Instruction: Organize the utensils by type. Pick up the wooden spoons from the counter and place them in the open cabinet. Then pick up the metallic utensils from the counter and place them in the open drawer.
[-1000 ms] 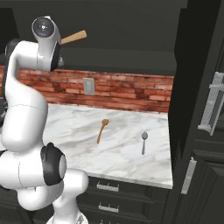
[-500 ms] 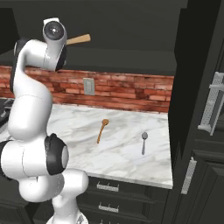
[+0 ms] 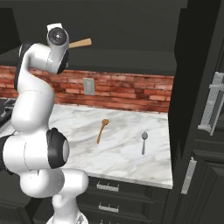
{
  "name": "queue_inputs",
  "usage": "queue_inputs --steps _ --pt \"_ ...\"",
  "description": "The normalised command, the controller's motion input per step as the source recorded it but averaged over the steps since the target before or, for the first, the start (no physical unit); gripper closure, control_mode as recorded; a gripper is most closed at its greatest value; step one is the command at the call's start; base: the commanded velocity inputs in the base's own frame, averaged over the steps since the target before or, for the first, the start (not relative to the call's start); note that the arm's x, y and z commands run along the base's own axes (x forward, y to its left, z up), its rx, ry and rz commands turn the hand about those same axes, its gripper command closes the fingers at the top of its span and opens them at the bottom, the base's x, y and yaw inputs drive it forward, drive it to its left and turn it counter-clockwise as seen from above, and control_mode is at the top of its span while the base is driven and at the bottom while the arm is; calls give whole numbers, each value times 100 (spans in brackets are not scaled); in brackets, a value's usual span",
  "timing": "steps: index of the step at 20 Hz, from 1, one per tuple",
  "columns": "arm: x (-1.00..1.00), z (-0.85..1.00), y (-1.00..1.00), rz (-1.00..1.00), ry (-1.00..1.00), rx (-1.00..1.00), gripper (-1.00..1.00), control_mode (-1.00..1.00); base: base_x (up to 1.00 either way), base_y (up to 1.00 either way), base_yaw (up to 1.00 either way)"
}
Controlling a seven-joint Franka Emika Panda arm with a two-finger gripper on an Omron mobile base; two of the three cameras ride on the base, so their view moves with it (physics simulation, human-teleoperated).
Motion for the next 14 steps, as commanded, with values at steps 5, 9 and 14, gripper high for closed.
queue_inputs --steps 5,9,14 --pt "37 0 3 0 0 1 100 -100 0 0 0" --pt "34 0 3 1 0 0 100 -100 0 0 0" --pt "34 0 3 3 0 0 100 -100 0 0 0"
